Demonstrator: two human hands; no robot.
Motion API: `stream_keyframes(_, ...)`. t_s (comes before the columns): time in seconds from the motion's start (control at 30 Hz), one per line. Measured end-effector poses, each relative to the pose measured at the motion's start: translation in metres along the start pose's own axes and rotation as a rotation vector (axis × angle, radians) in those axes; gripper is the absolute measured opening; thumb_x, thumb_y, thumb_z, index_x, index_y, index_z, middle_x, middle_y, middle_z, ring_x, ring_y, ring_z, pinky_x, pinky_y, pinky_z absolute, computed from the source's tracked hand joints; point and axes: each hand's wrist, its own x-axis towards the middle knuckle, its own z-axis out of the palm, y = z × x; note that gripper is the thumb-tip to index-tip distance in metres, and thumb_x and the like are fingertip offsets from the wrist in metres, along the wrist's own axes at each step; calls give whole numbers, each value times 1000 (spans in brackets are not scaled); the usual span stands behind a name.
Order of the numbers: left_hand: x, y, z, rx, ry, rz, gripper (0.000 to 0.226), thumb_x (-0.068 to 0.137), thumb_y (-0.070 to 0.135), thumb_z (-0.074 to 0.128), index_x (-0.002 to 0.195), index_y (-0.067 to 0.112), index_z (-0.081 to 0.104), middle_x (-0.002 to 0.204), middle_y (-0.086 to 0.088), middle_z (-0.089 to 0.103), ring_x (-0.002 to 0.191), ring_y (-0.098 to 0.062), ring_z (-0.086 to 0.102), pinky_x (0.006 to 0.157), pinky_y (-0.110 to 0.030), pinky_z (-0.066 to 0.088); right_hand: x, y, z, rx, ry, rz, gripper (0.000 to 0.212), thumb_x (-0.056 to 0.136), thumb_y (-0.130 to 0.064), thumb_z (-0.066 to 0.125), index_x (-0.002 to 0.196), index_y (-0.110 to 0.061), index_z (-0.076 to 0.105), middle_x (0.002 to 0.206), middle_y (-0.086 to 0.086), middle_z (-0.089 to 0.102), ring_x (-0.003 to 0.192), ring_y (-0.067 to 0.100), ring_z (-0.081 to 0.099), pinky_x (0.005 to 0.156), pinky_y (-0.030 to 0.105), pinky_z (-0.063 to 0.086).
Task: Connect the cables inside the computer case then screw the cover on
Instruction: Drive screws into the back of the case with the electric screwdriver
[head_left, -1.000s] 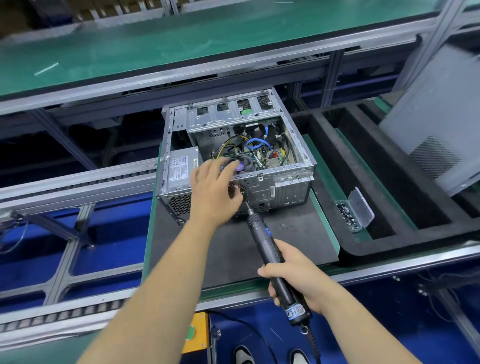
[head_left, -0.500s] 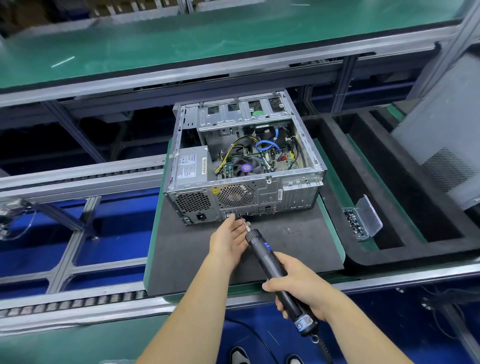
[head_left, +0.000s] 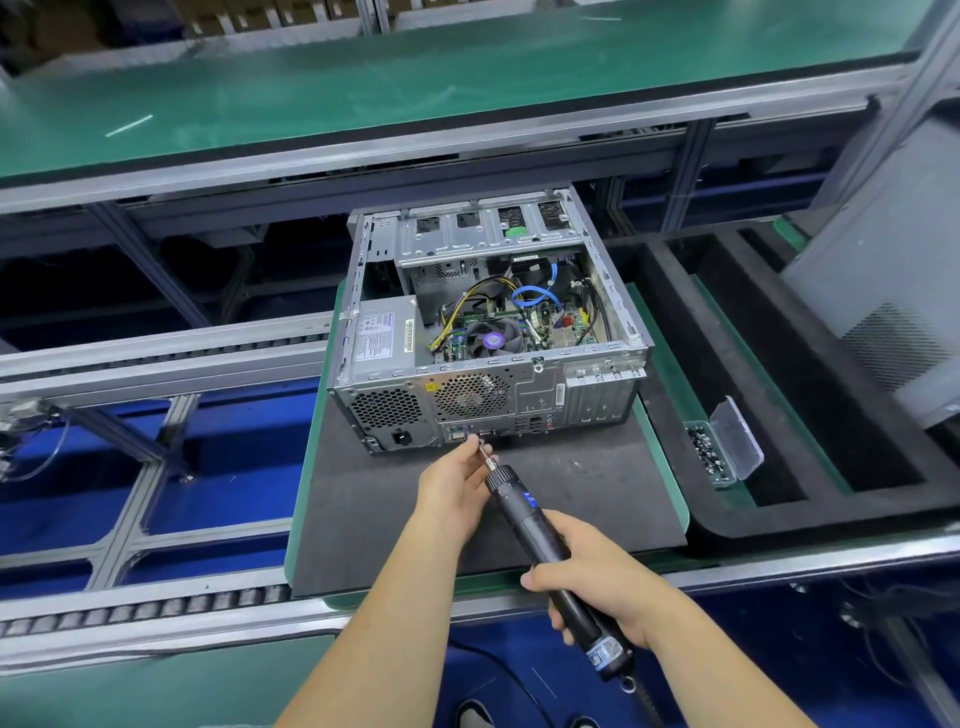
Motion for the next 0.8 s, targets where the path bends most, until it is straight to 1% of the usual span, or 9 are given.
stream_keyframes(0.13,-2,1,0,-99,-38,-53,13,98,13,57,89,4,60,70,-5,63,62,-18,61,62,-33,53,1,1,0,-4,0,2,63,71,-20,77,125,-41,52,95,15,62,55,27,61,50,34,53)
stream_keyframes(0.23,-4,2,-1,-142,-50,-61,16,99,11,55,86,2,60,68,-7,63,57,-18,61,60,-33,53,0,1,0,-7,0,5,62,72,-20,77,124,-44,52,94,15,63,55,28,61,50,34,53)
stream_keyframes(0.47,-7,1,-1,-239,-70,-79,17,100,10,52,90,0,59,67,-8,64,55,-19,62,54,-30,54,-1,0,2,9,-5,-8,62,73,-18,76,125,-42,53,94,15,62,56,27,60,50,33,52)
stream_keyframes(0.57,-8,2,0,-241,-88,-84,17,100,12,52,91,0,59,69,-8,64,57,-19,61,53,-29,55,-2,1,2,20,-1,-14,60,75,-16,75,125,-41,53,93,15,62,56,27,60,51,34,52)
stream_keyframes(0.67,-9,1,2,-191,-73,-54,16,101,13,52,90,2,58,72,-7,63,59,-18,59,53,-28,55,-2,1,5,27,-5,-17,58,75,-17,75,123,-40,53,89,15,62,55,27,59,52,35,53)
stream_keyframes(0.8,-14,-1,9,-171,-68,1,14,101,15,53,93,5,57,77,-6,62,63,-17,59,55,-27,54,-1,3,12,-2,53,-72,54,75,-19,73,116,-48,54,91,13,62,55,25,61,50,34,53)
